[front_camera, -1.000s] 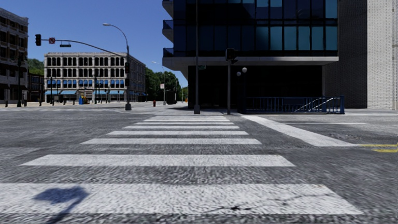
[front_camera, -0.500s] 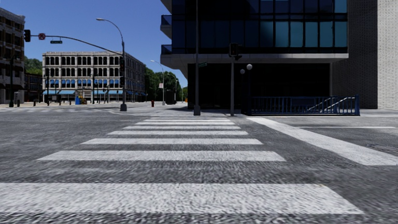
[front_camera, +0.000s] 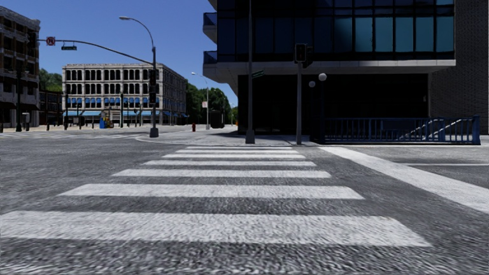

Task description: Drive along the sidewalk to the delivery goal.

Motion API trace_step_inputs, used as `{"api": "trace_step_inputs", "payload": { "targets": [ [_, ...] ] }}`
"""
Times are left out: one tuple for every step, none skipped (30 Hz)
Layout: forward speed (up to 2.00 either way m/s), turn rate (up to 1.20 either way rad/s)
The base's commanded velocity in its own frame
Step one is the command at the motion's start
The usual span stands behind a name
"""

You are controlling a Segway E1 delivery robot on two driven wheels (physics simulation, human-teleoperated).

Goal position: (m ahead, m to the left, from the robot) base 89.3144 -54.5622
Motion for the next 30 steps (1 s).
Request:
{"api": "trace_step_inputs", "payload": {
  "targets": [
    [2.0,0.36],
    [2.0,0.36],
    [2.0,0.36],
    [2.0,0.36],
    [2.0,0.36],
    [2.0,0.36],
    [2.0,0.36],
    [2.0,0.36],
    [2.0,0.27],
    [2.0,0.27],
    [2.0,0.22],
    [2.0,0.21],
    [2.0,0.21],
    [2.0,0.2],
    [2.0,0.2],
    [2.0,0.18],
    [2.0,0.07],
    [2.0,0.0],
    [2.0,0.0],
    [2.0,0.0],
    [2.0,0.0],
    [2.0,0.0],
    [2.0,0.0],
    [2.0,0.0],
    [2.0,0.0],
    [2.0,0.0],
    [2.0,0.0],
    [2.0,0.0],
    [2.0,0.0],
    [2.0,0.0]
  ]
}}
